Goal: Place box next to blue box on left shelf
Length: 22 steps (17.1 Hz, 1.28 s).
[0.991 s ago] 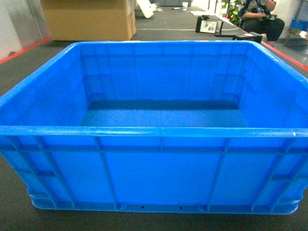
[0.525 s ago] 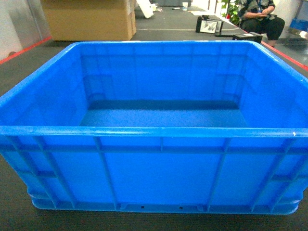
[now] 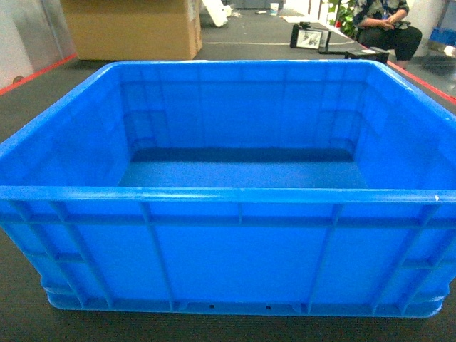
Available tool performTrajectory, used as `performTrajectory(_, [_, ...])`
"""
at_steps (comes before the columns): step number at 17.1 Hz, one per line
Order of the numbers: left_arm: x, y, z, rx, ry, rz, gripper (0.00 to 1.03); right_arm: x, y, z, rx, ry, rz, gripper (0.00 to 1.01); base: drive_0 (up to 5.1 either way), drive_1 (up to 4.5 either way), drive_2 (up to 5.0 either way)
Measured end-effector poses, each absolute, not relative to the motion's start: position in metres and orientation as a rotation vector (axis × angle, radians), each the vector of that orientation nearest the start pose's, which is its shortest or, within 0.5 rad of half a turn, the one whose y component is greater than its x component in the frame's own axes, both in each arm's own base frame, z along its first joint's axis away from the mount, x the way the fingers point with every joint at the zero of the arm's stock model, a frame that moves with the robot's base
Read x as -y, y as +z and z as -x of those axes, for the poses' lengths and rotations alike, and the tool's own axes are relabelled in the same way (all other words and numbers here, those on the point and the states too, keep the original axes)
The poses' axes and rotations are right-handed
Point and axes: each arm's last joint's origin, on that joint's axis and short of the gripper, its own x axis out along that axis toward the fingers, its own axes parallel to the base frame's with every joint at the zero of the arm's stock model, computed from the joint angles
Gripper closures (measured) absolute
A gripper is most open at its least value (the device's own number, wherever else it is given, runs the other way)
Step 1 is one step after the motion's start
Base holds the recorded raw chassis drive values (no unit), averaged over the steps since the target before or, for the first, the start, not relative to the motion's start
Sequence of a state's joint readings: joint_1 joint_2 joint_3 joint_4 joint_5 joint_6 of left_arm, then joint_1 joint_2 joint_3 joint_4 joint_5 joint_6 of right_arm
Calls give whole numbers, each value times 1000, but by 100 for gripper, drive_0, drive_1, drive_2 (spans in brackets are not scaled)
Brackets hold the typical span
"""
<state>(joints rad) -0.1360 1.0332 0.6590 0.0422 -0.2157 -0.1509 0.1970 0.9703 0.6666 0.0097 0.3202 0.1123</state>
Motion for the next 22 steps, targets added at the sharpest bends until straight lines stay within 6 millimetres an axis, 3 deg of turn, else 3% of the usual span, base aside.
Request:
performTrajectory(3, [34, 272, -266, -456, 87, 63, 5, -41, 280, -255, -448, -87, -42, 3, 0, 0, 0])
performTrajectory(6, [37, 258, -295, -580, 103, 42, 5, -36, 268, -290, -559, -89, -63, 3, 0, 0, 0])
performTrajectory(11, [35, 216, -323, -734, 93, 47, 5, -42, 227, -316, -708, -79, -71, 3, 0, 0, 0])
performTrajectory(16, [37, 203, -340, -809, 109, 41, 5, -52, 207, -332, -749, -88, -42, 3, 0, 0, 0])
performTrajectory(17, [37, 200, -341, -818, 109, 41, 5, -54, 206, -333, -745, -90, -31, 8, 0, 0, 0])
performTrajectory(19, [38, 202, -343, -822, 98, 43, 16, -54, 205, -334, -740, -94, -21, 24, 0, 0, 0])
performTrajectory(20, [38, 200, -344, -826, 98, 43, 25, -55, 205, -334, -738, -91, -10, 34, 0, 0, 0])
performTrajectory(22, [39, 202, -347, -825, 81, 50, 52, -55, 205, -334, -731, -93, 18, 61, 0, 0, 0])
